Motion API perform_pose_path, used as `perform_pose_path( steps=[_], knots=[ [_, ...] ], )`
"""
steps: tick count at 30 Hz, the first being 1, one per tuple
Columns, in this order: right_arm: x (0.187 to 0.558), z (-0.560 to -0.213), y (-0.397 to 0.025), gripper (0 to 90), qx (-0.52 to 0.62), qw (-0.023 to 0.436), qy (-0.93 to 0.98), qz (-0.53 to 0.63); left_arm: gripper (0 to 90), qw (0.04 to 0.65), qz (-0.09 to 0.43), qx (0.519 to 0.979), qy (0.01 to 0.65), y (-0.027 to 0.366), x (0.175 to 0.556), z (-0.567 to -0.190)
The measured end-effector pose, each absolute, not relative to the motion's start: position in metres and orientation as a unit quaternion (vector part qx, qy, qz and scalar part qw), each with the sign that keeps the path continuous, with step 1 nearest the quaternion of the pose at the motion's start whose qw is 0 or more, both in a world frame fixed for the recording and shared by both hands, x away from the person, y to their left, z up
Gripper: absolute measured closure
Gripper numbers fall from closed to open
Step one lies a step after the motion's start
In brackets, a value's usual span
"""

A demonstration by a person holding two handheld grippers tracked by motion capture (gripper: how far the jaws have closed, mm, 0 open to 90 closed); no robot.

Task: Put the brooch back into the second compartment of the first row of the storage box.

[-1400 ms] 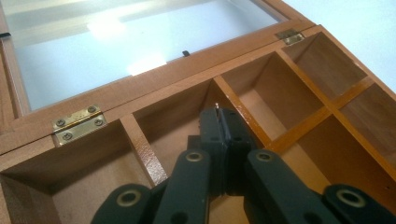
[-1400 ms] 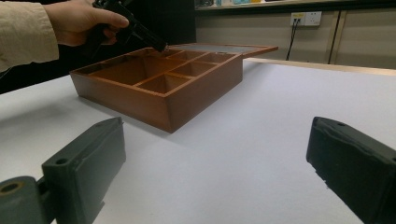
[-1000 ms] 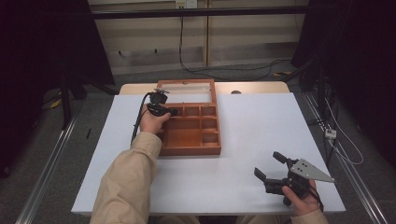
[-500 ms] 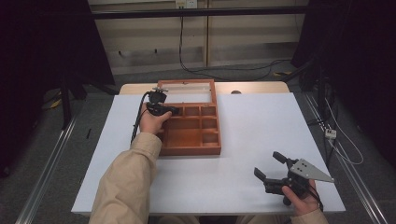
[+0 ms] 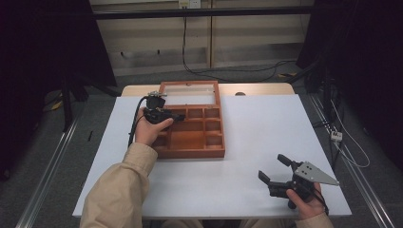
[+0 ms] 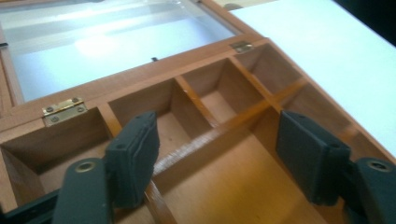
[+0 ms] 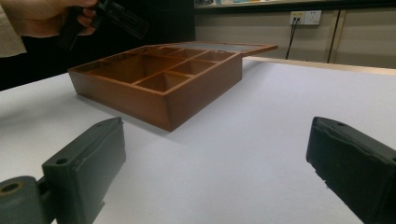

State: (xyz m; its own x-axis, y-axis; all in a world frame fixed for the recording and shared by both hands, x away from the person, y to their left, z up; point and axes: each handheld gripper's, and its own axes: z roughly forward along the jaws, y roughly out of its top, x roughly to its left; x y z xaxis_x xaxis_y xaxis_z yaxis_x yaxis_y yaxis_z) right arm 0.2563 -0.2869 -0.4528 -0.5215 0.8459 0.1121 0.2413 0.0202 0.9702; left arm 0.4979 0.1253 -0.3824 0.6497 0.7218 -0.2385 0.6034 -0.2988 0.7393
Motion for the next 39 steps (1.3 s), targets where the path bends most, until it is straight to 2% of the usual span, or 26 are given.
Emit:
perform_pose_path(
  steps=[22, 39],
  knots=[
    [0.257, -0.453, -0.285, 4.6, 0.407, 0.266, 0.667, 0.565, 18.4, 0.440, 0.055, 0.819, 0.364, 0.143, 0.441, -0.374],
    [0.257, -0.453, -0.284, 4.6, 0.406, 0.265, 0.667, 0.565, 14.7, 0.441, 0.080, 0.823, 0.348, 0.161, 0.411, -0.379]
  ],
)
